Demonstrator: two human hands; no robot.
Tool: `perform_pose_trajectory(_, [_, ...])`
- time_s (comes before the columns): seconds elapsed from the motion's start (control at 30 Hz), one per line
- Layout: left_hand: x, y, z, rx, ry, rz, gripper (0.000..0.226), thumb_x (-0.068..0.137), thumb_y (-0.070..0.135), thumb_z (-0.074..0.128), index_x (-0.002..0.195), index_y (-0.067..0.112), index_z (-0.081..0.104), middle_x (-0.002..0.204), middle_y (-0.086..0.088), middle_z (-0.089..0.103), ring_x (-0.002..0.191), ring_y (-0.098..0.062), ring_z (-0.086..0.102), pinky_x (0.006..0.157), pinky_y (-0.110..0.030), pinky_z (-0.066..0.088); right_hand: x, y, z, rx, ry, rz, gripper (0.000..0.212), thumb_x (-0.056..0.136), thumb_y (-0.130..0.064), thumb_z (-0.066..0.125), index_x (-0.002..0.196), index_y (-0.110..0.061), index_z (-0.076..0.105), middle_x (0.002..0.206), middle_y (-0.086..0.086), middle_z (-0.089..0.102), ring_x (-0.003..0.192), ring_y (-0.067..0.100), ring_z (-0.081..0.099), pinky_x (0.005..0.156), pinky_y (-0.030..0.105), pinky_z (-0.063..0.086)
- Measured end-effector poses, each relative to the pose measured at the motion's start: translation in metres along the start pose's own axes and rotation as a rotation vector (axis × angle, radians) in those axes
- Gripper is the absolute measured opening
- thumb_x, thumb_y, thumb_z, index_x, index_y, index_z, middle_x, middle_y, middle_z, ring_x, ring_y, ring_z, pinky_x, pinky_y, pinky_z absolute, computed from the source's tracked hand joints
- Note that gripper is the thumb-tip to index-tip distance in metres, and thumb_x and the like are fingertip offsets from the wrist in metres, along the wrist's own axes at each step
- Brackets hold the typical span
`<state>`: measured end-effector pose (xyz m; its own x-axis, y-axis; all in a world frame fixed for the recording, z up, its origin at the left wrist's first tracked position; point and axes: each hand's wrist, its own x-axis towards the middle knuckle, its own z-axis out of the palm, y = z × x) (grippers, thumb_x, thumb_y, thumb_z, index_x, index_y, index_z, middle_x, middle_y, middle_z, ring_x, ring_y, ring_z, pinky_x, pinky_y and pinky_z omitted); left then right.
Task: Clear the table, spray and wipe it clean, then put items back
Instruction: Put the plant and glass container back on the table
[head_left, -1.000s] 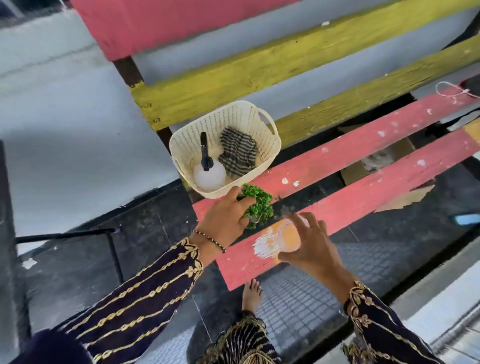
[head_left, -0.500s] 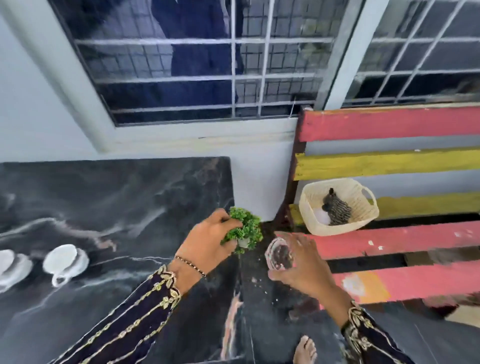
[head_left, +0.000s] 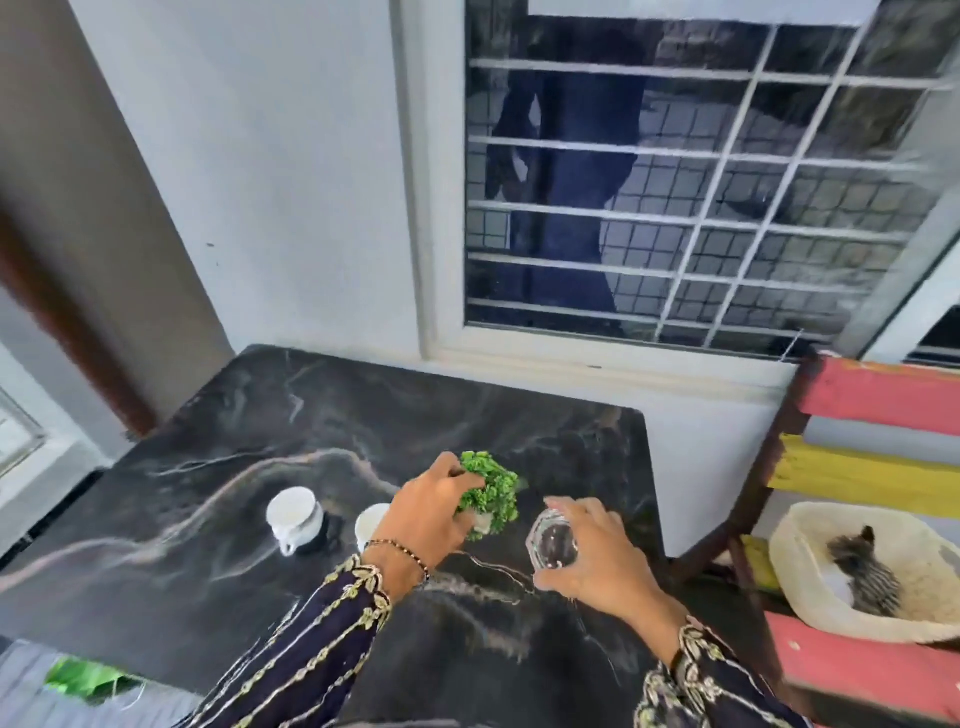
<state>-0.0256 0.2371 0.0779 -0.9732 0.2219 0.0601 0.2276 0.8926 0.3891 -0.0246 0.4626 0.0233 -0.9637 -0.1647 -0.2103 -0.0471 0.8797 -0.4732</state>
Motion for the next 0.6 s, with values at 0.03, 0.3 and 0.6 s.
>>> perform_pose_trajectory(0.03, [0.004, -0.008, 0.0, -0.001, -0.01, -0.016, 0.04, 0.087, 0.017, 0.06, 0.127, 0.02, 0.061, 0.124, -0.003, 0.051, 0.097, -0.028, 0.064, 0.091, -0.041, 0.05, 0.008, -0.005, 0.004, -0.014, -0.007, 0.002, 0.093, 0.069, -0.058, 0.08, 0.148, -0.043, 0.033, 0.146, -0.012, 0.036, 0.134, 0.017, 0.036, 0.099, 0.048, 0.048])
perform_pose_trajectory(0.3, [0.069, -0.072, 0.009, 0.006, -0.09, -0.04, 0.039, 0.09, 0.022, 0.058, 0.129, 0.025, 0.058, 0.123, 0.002, 0.047, 0.101, -0.024, 0.063, 0.095, -0.037, 0.049, 0.097, -0.032, 0.025, -0.036, -0.042, 0.055, 0.094, 0.068, -0.055, 0.076, 0.151, -0.043, 0.031, 0.144, -0.011, 0.035, 0.133, 0.018, 0.035, 0.095, 0.045, 0.05])
perform_pose_trajectory(0.6, [0.139, -0.134, 0.013, -0.003, -0.122, -0.042, 0.039, 0.091, 0.022, 0.058, 0.129, 0.025, 0.057, 0.12, 0.001, 0.048, 0.1, -0.024, 0.063, 0.093, -0.035, 0.048, 0.203, -0.031, 0.032, -0.114, -0.073, 0.166, 0.096, 0.072, -0.051, 0.079, 0.153, -0.037, 0.029, 0.15, -0.003, 0.033, 0.139, 0.025, 0.031, 0.098, 0.049, 0.048])
